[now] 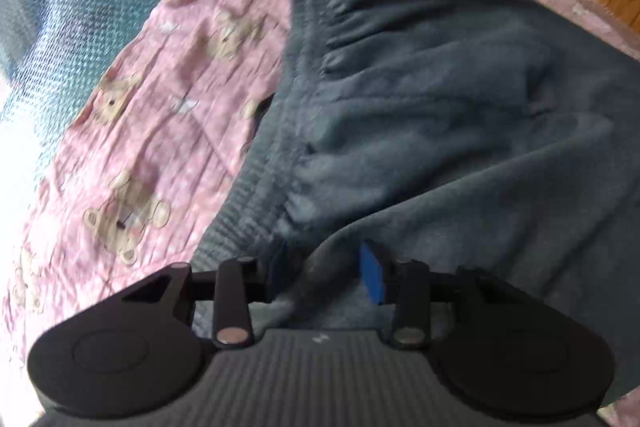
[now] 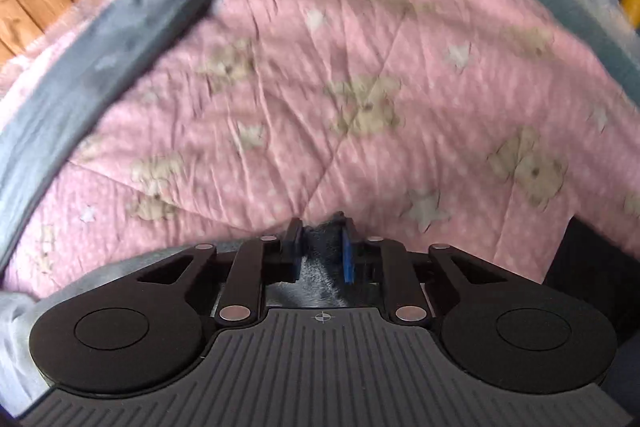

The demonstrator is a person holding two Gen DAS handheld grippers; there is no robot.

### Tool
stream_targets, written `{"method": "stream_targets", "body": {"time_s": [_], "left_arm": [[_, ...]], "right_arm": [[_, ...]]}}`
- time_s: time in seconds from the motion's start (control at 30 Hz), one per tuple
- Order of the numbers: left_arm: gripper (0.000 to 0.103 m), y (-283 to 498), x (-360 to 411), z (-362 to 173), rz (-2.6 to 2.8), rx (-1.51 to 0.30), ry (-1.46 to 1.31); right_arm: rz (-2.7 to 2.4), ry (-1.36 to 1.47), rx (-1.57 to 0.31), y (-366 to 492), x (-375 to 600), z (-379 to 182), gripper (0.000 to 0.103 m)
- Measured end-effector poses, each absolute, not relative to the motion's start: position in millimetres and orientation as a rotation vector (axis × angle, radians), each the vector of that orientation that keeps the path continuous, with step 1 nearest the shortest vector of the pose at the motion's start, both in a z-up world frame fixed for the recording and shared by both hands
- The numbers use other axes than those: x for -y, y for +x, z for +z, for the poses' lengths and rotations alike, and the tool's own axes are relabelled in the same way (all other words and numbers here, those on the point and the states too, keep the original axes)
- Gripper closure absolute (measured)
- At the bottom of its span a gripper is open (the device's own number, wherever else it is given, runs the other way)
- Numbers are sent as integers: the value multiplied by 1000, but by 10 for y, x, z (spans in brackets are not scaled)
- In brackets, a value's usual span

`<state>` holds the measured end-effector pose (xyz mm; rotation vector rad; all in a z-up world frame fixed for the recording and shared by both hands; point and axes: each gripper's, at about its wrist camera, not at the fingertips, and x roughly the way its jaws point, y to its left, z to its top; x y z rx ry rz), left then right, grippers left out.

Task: Fold clothes

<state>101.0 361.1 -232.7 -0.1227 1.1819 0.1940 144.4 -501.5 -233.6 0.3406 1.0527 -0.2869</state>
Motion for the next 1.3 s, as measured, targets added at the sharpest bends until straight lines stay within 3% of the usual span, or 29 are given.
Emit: {"method": "stream_targets", "body": {"time_s": [0.17, 0.3, 0.37, 0.4, 0.43, 0.57, 0.77, 0.83, 1.0, 1.13, 1.17, 1.2, 1.23, 1.3], "left_arm": [[68, 925, -3565, -2434, 243, -1211, -50], [68, 1014, -3497, -2433, 273, -1244, -19], [69, 1079, -3472, -2297, 262, -1232, -38], [69, 1112, -3456, -2201, 250, -1211, -55], [66, 1161, -3450, -2076, 242, -1174, -80], [46, 1558, -3382, -1712, 246, -1029, -91], [39, 2663, -3335, -1893, 282, -979, 177], [37, 2893, -3315, -2034, 266, -991, 240], [37, 3322, -3286, -2308, 199, -1021, 310], [39, 3533, -3268, -2484, 140, -1048, 368], [51, 3570, -3264, -2538, 132, -1065, 383], [65, 3597, -3258, -2585, 121, -1085, 392], [98, 3617, -3255, -2618, 111, -1100, 397], [102, 3601, -3272, -2575, 96, -1100, 376]], "right_arm": [[-341, 307, -946, 1436, 5153, -2292, 90], [-369, 257, -971, 1567, 5155, -2421, 88], [-404, 197, -985, 1615, 5110, -2433, 65], [-438, 154, -950, 1607, 5064, -2346, 46], [-472, 111, -900, 1585, 5008, -2236, 43], [-440, 82, -840, 1720, 4870, -1886, 40], [-226, 176, -842, 2862, 4697, -1715, 25], [-167, 183, -838, 3380, 4601, -1720, 15], [-91, 75, -847, 4628, 4341, -1885, 11], [-77, 68, -913, 5370, 4378, -2218, 12], [-72, 75, -933, 5492, 4400, -2306, 13], [-45, 86, -969, 5577, 4415, -2387, 30], [-7, 100, -1013, 5643, 4426, -2464, 74], [33, 92, -1006, 5592, 4428, -2445, 83]]}}
